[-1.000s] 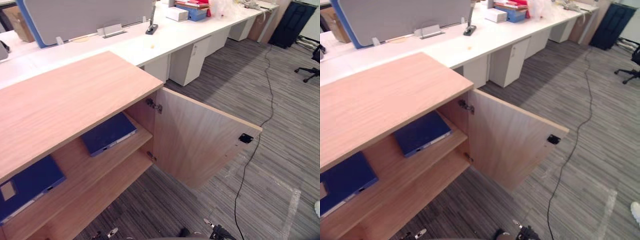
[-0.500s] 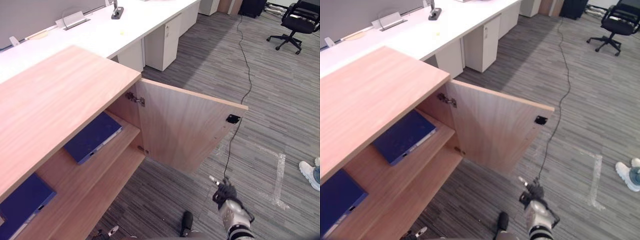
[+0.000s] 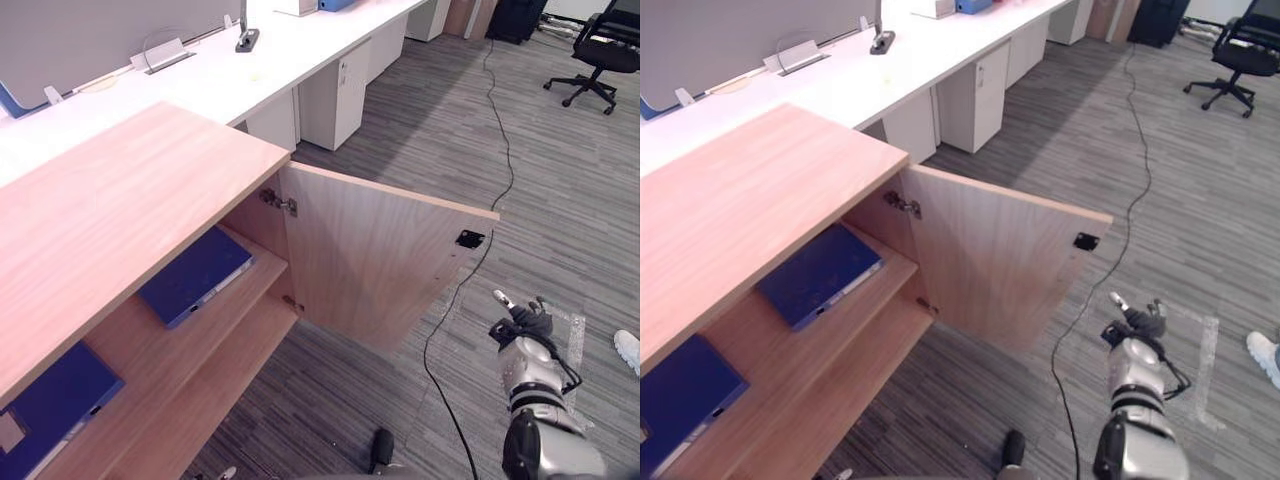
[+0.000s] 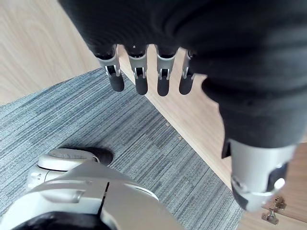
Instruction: Walk over to the cabinet, pick up the folder, carry it to the office cabinet, place the folder inside the office cabinet, then close the office cabinet door
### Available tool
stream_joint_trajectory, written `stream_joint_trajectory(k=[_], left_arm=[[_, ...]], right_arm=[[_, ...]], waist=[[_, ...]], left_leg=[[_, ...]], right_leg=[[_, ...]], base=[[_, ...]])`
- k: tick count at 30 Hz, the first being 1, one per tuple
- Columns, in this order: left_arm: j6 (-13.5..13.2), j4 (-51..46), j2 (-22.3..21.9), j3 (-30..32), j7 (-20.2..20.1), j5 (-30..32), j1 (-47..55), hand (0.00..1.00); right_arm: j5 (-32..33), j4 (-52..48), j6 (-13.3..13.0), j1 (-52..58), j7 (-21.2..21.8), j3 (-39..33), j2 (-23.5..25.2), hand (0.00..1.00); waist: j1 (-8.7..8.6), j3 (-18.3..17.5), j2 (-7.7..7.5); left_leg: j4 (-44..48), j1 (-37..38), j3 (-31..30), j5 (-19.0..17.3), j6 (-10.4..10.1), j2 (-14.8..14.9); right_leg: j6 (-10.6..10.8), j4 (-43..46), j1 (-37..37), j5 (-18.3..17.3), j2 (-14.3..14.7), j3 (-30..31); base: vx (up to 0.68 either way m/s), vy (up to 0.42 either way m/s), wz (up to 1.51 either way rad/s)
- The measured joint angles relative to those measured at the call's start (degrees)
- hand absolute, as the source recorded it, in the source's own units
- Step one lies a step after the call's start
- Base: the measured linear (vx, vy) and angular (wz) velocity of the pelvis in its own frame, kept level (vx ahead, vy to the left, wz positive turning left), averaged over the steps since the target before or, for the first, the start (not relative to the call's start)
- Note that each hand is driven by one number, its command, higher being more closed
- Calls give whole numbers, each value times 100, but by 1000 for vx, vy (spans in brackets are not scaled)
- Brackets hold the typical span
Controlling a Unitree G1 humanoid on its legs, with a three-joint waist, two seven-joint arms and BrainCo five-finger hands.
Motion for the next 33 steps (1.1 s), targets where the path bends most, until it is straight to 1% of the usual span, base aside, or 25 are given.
stream_joint_trajectory(k=[2,4,6,9,10,16,19,21,23,24,25,26,29,33], left_arm=[[0,1,0,-20,-7,-7,1,0],[-3,0,0,-66,-19,-25,4,0],[-3,-1,-2,-114,-47,-42,5,0],[-8,-8,-6,-212,-55,-50,6,0],[-35,-16,-6,-236,-60,-50,6,0],[-71,-105,1,-351,-91,-49,9,0],[-97,-133,7,-455,-113,-48,9,0],[-99,-133,12,-474,-118,-47,7,0],[-107,-145,13,-483,-123,-47,4,0],[-109,-174,14,-488,-131,-47,4,0],[-112,-183,16,-491,-140,-47,4,0],[-113,-176,25,-493,-170,-47,38,0],[-108,-174,43,-554,-196,-45,105,0],[-119,-187,111,-688,-288,-41,11,0]], right_arm=[[0,166,35,-266,63,29,-124,0],[1,320,47,-523,106,202,-261,0],[13,460,47,-772,169,242,-325,0],[23,576,45,-1137,303,513,-399,0],[56,635,40,-1230,268,591,-430,0],[71,667,39,-1248,361,1083,-615,0],[18,667,39,-1248,500,1353,-705,0],[-7,667,40,-1288,816,1798,-646,0],[-7,667,41,-1422,979,2011,-492,0],[-22,666,39,-1507,1035,2166,-417,0],[-40,689,38,-1522,951,2161,-420,0],[-29,713,43,-1523,993,2162,-460,0],[-60,713,48,-1519,1111,2400,-471,0],[-390,707,70,-1472,1289,2933,-633,0]], waist=[[-4,27,30],[-2,33,44],[0,34,43],[12,47,56],[13,48,55],[-18,117,72],[-21,174,73],[-10,189,72],[1,248,71],[22,306,63],[38,326,59],[52,352,51],[-9,367,63],[-46,369,63]], left_leg=[[-10,0,-49,0,0,-6],[-18,-7,-203,0,0,-10],[-19,-8,-277,0,-1,-8],[-7,-1,-312,2,-1,-10],[-1,-1,-349,3,0,-13],[10,-5,-474,15,3,-25],[3,-9,-545,30,-6,-16],[-1,-10,-595,33,-16,4],[-10,-8,-630,37,-25,7],[-13,-7,-666,35,-28,6],[-16,-11,-686,33,-30,6],[-23,-17,-727,33,-33,8],[-24,-15,-748,34,-33,15],[-9,-3,-749,35,-34,27]], right_leg=[[-4,0,-2,3,-1,-4],[-3,0,4,3,0,-56],[-3,1,10,3,3,-88],[-3,3,56,3,-2,-102],[-3,7,76,3,-6,-117],[-3,27,110,4,-20,-187],[-4,1,114,3,-11,-212],[-7,-1,120,1,9,-233],[-10,-1,140,-1,11,-238],[-10,-1,155,-1,8,-255],[-10,-1,156,-1,7,-265],[-10,-1,161,-2,6,-289],[-9,2,158,-1,16,-295],[-10,27,144,-2,42,-275]], base=[[-7,43,1],[7,36,8],[25,45,8],[29,56,5],[37,71,10],[19,46,5],[-8,22,2],[-11,25,4],[-14,36,9],[-16,47,12],[-10,43,12],[11,39,7],[42,52,0],[69,61,-7]])
